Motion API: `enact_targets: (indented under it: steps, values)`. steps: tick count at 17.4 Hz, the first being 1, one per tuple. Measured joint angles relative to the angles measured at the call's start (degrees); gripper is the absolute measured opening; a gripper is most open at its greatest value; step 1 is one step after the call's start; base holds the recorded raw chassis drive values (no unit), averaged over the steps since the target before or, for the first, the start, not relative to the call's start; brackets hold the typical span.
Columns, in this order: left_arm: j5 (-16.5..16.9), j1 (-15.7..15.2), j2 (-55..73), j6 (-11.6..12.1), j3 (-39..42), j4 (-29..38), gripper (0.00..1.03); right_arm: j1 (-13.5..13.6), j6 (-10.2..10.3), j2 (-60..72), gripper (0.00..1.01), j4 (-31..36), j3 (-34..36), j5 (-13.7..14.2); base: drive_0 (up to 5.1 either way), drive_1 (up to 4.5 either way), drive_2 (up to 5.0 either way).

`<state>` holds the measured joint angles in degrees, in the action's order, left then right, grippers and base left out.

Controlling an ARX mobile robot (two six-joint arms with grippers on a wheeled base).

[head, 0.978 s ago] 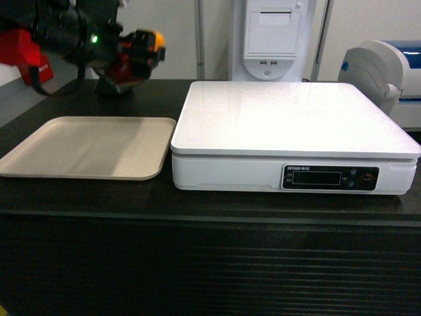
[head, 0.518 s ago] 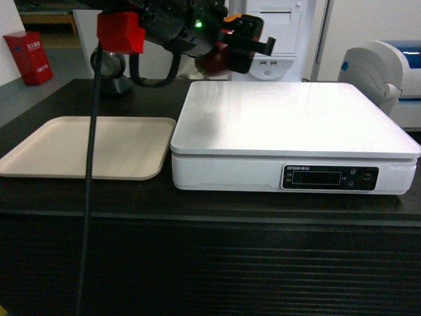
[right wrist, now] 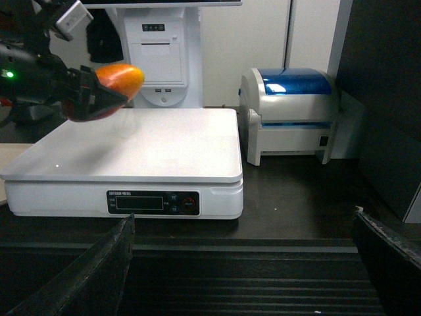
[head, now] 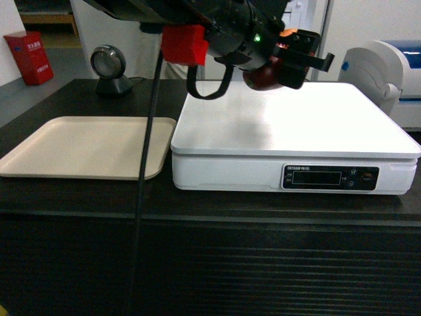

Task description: Place dark red mango on scale at checkout

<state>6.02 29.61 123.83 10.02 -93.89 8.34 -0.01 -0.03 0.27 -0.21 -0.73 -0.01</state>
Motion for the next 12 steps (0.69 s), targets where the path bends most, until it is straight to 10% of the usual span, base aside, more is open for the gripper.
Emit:
enact_targets:
  steps: [12]
  values:
    - [-4.0,4.7,17.2,-14.4,-25.0,-16.6,0.6,0.0,0.0,0.0,0.98,0.0,0.0,0.0,0.0,0.0,0.0]
